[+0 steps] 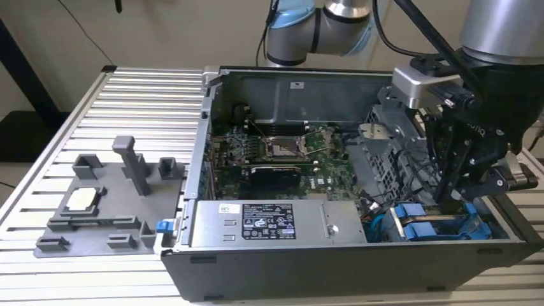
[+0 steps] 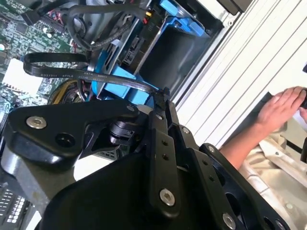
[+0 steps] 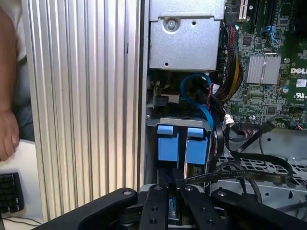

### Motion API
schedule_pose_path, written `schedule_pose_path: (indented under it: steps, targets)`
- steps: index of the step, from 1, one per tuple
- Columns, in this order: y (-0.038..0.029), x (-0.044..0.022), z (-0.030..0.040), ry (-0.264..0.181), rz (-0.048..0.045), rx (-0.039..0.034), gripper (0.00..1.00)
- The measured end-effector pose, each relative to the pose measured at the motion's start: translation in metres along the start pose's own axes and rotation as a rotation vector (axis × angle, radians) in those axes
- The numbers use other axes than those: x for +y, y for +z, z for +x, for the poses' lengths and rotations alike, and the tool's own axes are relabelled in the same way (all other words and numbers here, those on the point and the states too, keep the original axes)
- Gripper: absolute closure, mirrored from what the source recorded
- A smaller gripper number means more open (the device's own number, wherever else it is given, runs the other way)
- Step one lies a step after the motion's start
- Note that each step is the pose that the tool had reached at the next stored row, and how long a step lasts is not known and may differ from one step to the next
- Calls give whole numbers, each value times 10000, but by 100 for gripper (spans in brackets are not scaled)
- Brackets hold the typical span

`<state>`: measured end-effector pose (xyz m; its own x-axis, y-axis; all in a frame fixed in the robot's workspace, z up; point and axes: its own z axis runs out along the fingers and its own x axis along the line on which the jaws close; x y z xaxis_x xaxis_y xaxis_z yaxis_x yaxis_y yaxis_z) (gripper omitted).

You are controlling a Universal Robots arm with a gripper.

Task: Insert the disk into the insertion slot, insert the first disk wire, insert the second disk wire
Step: 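Insert the second disk wire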

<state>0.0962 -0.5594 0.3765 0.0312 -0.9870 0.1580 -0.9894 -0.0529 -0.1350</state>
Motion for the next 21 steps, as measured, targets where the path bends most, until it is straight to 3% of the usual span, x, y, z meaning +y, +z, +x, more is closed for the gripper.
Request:
schedule_pose_path:
  steps: [9,10,11,13,21]
  targets:
    - [4,1,8,255,48,-1612,84]
    - [4,2,10,284,51,-1754,84]
    - [5,-1,13,294,48,-1801,84]
    - [8,-26,16,288,-82,-1808,84]
    - [39,-236,26,234,-960,-1841,84]
